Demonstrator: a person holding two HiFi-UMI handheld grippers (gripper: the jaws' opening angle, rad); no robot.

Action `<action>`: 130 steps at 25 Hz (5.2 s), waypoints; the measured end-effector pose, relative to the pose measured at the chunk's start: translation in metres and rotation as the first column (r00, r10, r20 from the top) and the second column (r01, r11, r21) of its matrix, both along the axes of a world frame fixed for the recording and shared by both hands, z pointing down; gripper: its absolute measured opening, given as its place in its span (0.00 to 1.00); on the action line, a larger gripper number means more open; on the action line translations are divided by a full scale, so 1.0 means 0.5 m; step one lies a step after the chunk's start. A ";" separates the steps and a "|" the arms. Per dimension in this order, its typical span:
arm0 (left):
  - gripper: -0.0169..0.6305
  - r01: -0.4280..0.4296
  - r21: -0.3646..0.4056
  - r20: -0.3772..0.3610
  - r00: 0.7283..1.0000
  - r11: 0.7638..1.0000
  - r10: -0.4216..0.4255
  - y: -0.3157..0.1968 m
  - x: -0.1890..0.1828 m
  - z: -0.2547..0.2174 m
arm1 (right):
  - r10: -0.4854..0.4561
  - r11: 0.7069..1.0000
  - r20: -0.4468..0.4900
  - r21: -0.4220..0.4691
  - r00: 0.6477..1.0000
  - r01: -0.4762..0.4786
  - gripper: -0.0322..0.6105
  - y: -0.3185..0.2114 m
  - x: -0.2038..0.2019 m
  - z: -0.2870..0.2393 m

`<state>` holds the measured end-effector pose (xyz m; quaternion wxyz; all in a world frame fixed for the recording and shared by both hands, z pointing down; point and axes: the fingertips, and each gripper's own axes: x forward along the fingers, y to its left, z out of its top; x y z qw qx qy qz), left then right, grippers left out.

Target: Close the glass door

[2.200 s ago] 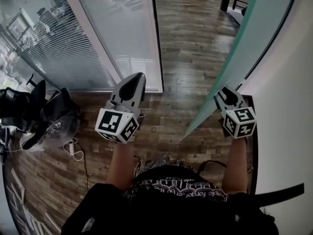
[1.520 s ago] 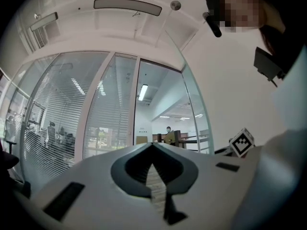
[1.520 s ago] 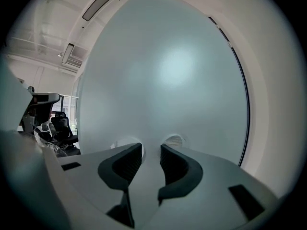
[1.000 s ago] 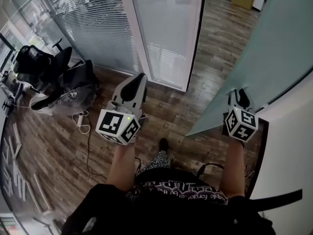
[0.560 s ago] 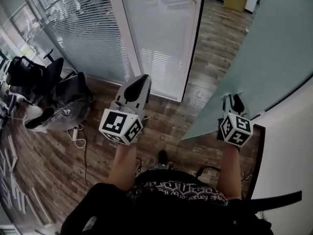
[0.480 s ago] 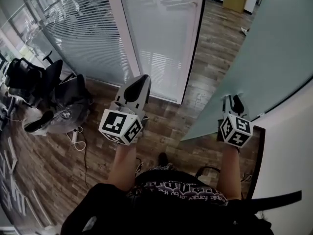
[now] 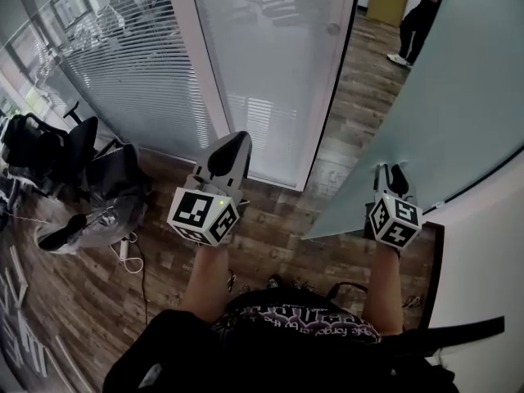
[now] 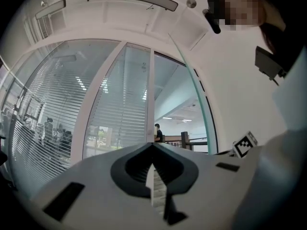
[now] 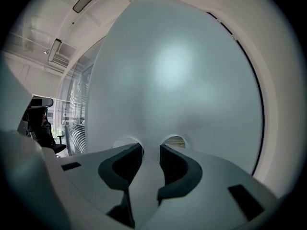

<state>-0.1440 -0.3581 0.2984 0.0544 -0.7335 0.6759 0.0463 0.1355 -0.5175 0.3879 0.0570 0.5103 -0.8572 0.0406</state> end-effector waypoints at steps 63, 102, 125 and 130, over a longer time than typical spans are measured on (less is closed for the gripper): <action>0.03 -0.051 0.009 -0.006 0.999 0.999 0.051 -0.530 -0.278 -0.007 | 0.067 0.998 -0.024 0.015 0.997 -0.067 0.23 -0.561 -0.271 -0.002; 0.03 -0.193 -0.012 0.007 0.981 0.981 0.193 -0.602 -0.184 -0.004 | 0.098 0.986 -0.039 0.140 0.994 -0.091 0.05 -0.470 -0.218 -0.065; 0.03 -0.188 -0.016 -0.003 0.982 0.982 0.188 -0.597 -0.166 0.003 | 0.104 0.979 -0.072 0.181 0.992 -0.090 0.05 -0.441 -0.196 -0.083; 0.03 -0.189 -0.017 -0.001 0.982 0.982 0.189 -0.594 -0.163 0.002 | 0.101 0.980 -0.078 0.177 0.992 -0.086 0.05 -0.436 -0.196 -0.079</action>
